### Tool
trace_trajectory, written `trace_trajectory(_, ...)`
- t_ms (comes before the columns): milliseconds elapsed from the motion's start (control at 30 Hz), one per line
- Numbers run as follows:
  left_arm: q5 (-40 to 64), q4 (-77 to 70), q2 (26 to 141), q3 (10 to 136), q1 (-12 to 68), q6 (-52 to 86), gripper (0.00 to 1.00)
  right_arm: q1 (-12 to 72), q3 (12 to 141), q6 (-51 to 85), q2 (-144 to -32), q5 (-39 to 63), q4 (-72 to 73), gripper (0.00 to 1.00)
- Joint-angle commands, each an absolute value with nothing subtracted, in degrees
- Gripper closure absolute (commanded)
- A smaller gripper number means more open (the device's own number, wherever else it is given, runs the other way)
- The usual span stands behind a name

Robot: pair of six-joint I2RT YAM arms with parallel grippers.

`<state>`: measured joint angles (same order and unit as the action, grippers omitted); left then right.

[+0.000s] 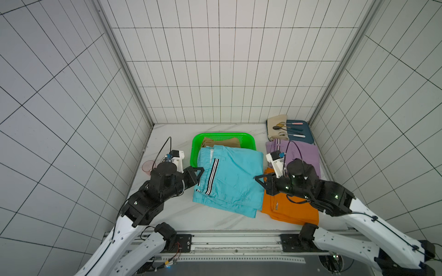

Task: Put the folded long pants in the basket
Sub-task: Place the long pant in the basket.

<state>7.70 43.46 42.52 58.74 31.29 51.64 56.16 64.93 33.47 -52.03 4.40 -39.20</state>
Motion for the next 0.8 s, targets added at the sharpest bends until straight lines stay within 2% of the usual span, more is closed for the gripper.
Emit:
trace_trajectory(0,7.91,46.12,49.82,66.82,28.08,47.73,1.0,52.8,77.38,28.91,-59.71,5.35,-45.54,1.0)
trace_trajectory(200,21.89,42.89,64.8,77.22,18.88,46.0,1.0,45.53,91.29,25.5,-72.98,8.94,-47.11,1.0)
trace_trajectory(333,17.56,38.5,69.57,78.42,17.5,44.84,1.0,38.16,95.75,21.72,-81.31,13.41,-44.98,1.0)
trace_trajectory(533,18.38,33.54,79.74,79.27,14.29,43.74,1.0,26.08,94.5,24.14,-91.23,25.09,-33.85,1.0)
trace_trajectory(767,20.5,28.55,93.68,81.6,11.27,41.66,1.0,24.44,97.27,19.58,-102.02,22.63,-32.08,1.0)
